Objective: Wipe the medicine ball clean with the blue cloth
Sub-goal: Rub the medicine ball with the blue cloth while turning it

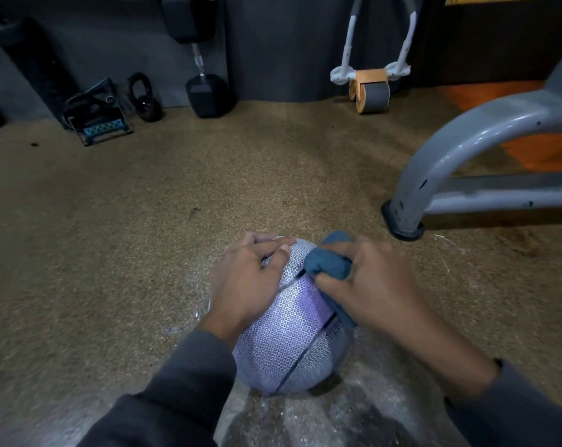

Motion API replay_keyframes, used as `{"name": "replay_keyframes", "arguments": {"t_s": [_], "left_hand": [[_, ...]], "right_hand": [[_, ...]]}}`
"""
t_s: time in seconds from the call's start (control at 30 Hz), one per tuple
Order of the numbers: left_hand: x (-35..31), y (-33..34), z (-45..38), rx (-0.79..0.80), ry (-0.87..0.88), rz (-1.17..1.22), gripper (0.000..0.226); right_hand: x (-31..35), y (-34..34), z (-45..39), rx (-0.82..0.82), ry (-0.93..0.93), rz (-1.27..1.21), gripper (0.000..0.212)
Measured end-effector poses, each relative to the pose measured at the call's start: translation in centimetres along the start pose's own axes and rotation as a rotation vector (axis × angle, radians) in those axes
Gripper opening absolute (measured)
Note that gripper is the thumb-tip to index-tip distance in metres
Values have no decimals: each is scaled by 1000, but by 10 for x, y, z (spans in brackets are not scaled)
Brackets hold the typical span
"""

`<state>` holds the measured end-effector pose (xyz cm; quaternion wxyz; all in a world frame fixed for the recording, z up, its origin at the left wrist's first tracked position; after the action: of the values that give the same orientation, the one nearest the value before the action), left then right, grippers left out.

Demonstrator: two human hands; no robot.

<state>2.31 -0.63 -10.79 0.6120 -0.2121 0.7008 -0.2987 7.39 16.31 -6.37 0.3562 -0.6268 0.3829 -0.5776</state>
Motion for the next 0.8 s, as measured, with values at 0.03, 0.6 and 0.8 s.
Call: {"name": "replay_keyframes", "arguments": {"t_s": [0.03,0.6,0.8], "left_hand": [[0,0,-1,-7,5,2,24],[2,0,-1,0,37,47,26],[4,-4,1,4,62,103,25]], "right_hand": [[12,2,7,-11,-56,52,44],[35,8,30,16,-141,22,55],[5,15,4,71,-94,-151,55]]}}
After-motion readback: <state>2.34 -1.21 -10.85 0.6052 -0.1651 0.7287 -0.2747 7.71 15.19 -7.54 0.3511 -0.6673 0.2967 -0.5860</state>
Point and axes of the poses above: each hand's wrist, its own z-axis away from the middle knuckle, its own y-axis out of the palm, x = y × z, the point moved 10 cm from there along -z, towards the middle knuckle, and after that the axes turned 4 degrees about x, right-handed, at the moved point
